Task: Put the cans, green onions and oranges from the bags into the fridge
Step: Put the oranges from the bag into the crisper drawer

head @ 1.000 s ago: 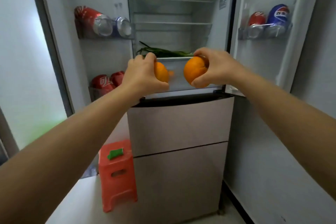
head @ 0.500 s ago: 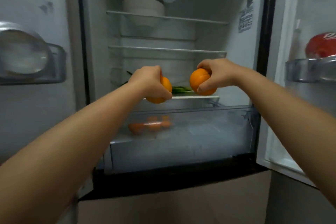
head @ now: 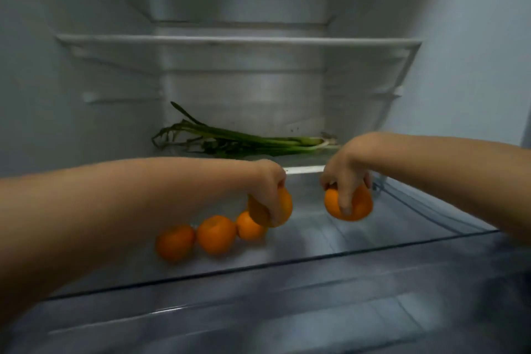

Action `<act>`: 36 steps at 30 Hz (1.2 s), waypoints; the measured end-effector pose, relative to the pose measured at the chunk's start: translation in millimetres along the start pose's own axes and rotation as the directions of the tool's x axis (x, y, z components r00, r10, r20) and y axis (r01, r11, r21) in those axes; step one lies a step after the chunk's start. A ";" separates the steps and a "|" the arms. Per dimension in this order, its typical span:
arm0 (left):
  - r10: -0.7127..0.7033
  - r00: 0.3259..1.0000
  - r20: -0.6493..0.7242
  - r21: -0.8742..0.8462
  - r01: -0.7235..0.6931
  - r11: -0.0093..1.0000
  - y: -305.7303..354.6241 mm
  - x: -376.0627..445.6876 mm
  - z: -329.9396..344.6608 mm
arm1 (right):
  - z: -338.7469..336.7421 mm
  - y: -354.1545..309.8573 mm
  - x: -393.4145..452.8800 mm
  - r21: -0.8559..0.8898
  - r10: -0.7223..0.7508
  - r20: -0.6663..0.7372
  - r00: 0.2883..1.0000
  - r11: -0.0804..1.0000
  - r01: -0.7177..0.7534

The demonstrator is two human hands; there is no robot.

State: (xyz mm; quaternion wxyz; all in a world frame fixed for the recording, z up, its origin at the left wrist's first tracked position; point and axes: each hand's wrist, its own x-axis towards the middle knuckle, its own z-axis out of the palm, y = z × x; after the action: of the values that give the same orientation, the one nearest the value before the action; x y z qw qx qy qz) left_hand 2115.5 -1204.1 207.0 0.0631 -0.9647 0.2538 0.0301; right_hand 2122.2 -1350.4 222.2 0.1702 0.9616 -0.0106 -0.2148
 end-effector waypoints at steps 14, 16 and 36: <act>-0.036 0.999 -0.011 -0.210 0.033 0.977 2.5 81.5 71.5 | 44.9 -13.0 90.6 -0.055 -0.262 -0.093 0.961 0.965 0.257; -0.021 1.000 0.002 -0.243 0.021 0.970 2.3 86.1 81.6 | 50.3 -10.3 96.7 -0.028 -0.272 -0.061 0.961 0.962 0.270; 0.102 0.983 0.151 0.291 -0.143 0.946 -11.8 16.3 36.6 | 4.5 -15.2 42.3 0.099 -0.077 0.132 0.988 0.993 0.064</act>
State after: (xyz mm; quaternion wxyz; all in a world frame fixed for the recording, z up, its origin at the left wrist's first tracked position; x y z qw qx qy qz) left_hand 2134.5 -1196.9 170.6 0.2240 -0.9220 0.3103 0.0596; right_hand 2157.8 -1341.5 196.0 0.1157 0.9516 0.0016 -0.2849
